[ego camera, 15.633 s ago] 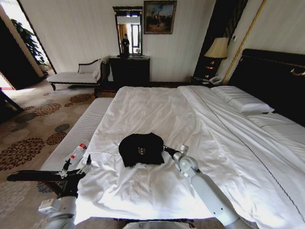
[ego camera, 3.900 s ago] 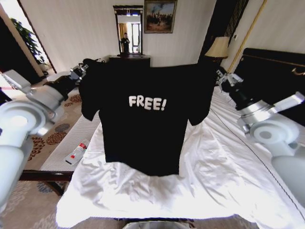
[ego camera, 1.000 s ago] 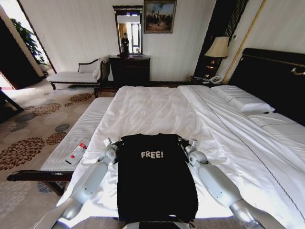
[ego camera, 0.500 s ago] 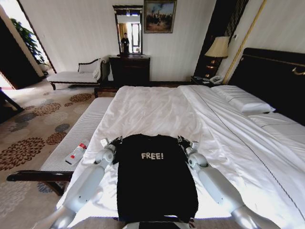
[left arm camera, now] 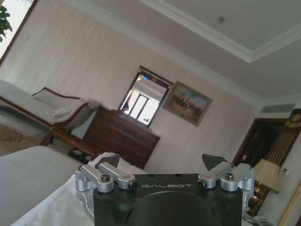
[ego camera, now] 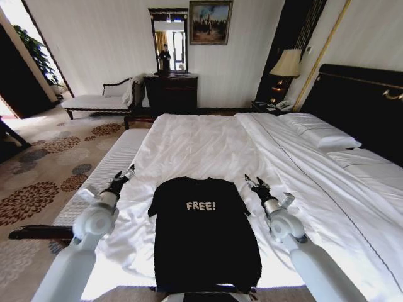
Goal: Fold the clothes on the bed.
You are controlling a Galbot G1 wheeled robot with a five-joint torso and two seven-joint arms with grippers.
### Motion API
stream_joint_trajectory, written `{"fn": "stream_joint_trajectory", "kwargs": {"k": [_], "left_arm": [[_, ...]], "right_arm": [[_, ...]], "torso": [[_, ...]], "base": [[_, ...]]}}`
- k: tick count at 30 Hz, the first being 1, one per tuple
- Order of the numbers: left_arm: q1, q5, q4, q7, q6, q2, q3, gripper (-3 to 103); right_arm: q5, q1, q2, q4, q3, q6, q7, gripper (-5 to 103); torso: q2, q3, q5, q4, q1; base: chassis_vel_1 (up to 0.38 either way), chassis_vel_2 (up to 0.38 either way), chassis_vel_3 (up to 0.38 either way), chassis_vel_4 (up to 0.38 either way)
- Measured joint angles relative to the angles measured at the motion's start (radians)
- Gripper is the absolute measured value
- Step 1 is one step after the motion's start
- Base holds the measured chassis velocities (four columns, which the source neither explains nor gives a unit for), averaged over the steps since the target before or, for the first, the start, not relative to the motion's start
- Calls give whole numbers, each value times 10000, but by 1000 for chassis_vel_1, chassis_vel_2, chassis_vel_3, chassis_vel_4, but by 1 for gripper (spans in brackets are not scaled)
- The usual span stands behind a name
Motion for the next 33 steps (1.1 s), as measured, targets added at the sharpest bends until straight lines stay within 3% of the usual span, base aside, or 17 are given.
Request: {"fn": "stream_joint_trajectory", "kwargs": {"k": [2,6,14,15,18,19,23,28,33], "left_arm": [[418,-201,-903,194,-22,-15,-506,100],[826,-529,-1401,326,-14,-62,-1125,100],[1238,-1316,-1362,215,205,-277,-2245,100],[1303,-1371,-1348,189,225,-334,-2361,100],[1448,-1444,-1313,121,273,-490,-2494,100],[1448,-1444,-1313,121,273,-490,-2494,100],[1582,-1412,-1271,73,338,-684,-2304,100],[1631,-1425,-1246,-52,340,-749,-2200,100],[1697,-1441,-1234,-84,344,-759,-2232,100]], "right_arm": [[-65,-218,187,46,-551,-46,-111,97],[-254,-303,436,-41,-1331,17,-388,100],[-119,-106,818,-229,-2094,-271,876,100],[-553,-75,826,-337,-2156,-290,1104,100],[-3301,49,852,-1023,-2337,-42,1384,100],[-3301,49,852,-1023,-2337,-42,1384,100],[-5641,150,935,-1599,-2542,197,1418,100],[-7016,201,937,-1905,-2642,413,1165,100],[-7168,200,927,-2083,-2883,436,1067,100]], "torso": [[0,2,-5,-2,0],[0,2,-7,-3,0],[-2,3,-6,-2,5],[-2,4,-6,-3,4],[-2,3,-3,-2,3],[-2,3,-3,-2,3],[-3,4,-3,-3,4],[-4,3,-4,-3,3],[-4,4,-4,-3,4]], "base": [[0,0,0,0],[0,0,0,0],[0,0,0,0],[0,0,0,0],[0,0,0,0],[0,0,0,0],[0,0,0,0],[0,0,0,0],[0,0,0,0]]}}
